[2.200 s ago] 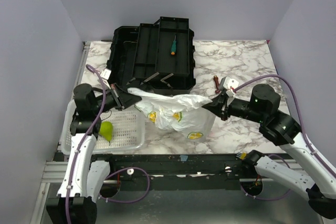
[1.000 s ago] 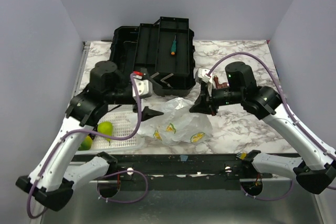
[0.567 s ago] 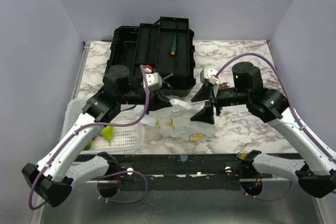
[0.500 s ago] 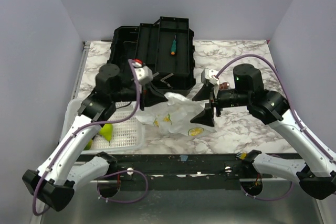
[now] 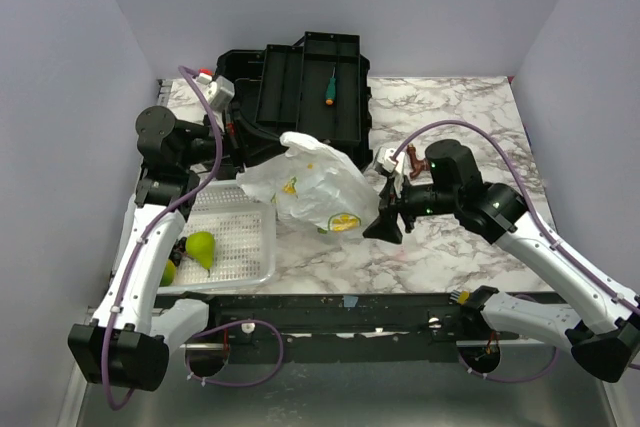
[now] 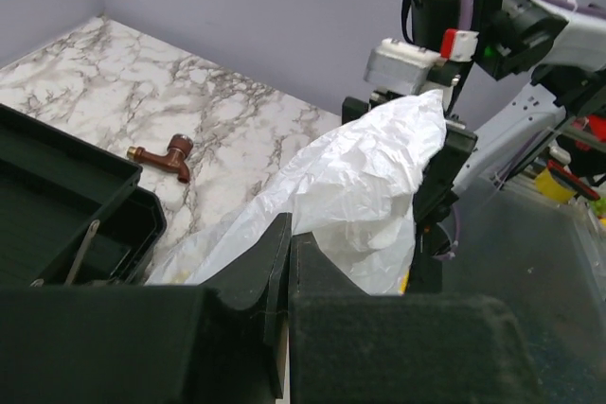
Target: Place the fake fruits into the plastic bag and tie a complex knot
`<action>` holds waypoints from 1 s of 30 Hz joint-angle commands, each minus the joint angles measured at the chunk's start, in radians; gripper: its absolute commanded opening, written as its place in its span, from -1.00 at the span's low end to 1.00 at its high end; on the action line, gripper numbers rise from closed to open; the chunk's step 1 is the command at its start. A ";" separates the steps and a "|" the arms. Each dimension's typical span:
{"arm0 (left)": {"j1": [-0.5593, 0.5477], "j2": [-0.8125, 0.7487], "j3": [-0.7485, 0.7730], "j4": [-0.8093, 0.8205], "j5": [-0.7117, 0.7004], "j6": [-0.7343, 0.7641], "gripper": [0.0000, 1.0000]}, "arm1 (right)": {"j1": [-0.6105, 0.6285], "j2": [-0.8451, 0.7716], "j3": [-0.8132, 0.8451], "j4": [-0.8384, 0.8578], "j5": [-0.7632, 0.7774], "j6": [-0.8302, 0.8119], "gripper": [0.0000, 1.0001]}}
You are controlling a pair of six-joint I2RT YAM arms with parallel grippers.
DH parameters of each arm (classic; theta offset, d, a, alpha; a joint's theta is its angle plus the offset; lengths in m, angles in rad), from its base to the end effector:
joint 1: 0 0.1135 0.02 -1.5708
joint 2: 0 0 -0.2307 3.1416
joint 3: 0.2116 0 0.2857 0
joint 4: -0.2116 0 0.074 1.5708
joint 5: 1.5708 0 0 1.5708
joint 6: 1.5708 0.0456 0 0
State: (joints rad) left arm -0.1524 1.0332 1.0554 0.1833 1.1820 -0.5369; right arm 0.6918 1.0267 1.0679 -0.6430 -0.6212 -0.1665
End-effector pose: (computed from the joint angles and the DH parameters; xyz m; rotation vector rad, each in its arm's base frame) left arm 0.2596 -0.0826 0.3965 0.7885 1.4511 -1.3337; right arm 0.1900 0.1919 0.3195 -1.2386 1.8241 0.9710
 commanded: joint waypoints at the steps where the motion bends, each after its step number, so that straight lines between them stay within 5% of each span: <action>1: 0.034 0.031 0.010 0.125 0.039 -0.140 -1.00 | -0.003 -0.015 -0.035 0.076 0.015 0.020 -0.02; 3: 0.033 0.058 0.010 0.137 0.037 -0.165 -1.00 | -0.003 -0.008 -0.012 0.100 -0.031 0.054 -0.80; 4: 0.033 0.068 0.022 0.105 0.028 -0.148 -1.00 | -0.003 -0.006 0.010 0.111 -0.048 0.089 -0.99; 7: 0.034 0.118 0.110 -0.159 -0.128 0.095 -1.00 | -0.005 -0.023 0.044 0.186 -0.118 0.232 -0.99; 11: 0.049 0.257 0.281 -0.439 -0.514 0.347 -1.00 | -0.006 -0.031 0.059 0.299 -0.202 0.494 -0.99; 13: 0.056 0.356 0.425 -0.582 -0.580 0.422 -0.40 | -0.020 -0.038 0.038 0.372 -0.207 0.621 -0.99; 14: 0.061 0.374 0.477 -0.619 -0.575 0.450 0.06 | -0.032 -0.042 0.026 0.404 -0.200 0.678 -0.99; 16: 0.074 0.316 0.427 -0.554 -0.523 0.448 0.85 | -0.079 -0.043 0.007 0.458 -0.193 0.793 -0.99; 17: 0.089 0.254 0.337 -0.442 -0.477 0.422 0.97 | -0.111 -0.039 -0.003 0.479 -0.197 0.858 -0.99; 20: 0.101 0.020 0.098 -0.168 -0.411 0.394 0.97 | -0.193 -0.035 -0.020 0.535 -0.215 1.019 -0.99; 24: 0.071 -0.196 -0.033 -0.201 -0.342 0.439 0.97 | -0.233 -0.041 -0.016 0.614 -0.193 1.103 -0.99; 30: 0.053 -0.420 -0.234 -0.216 -0.638 0.418 0.97 | -0.276 -0.035 -0.004 0.821 -0.145 1.138 -0.99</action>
State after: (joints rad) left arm -0.1059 0.6762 0.9272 -0.0269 0.7441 -0.1188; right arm 0.4427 0.9962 1.0550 -0.0051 -0.7982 0.9062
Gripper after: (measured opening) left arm 0.984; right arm 0.011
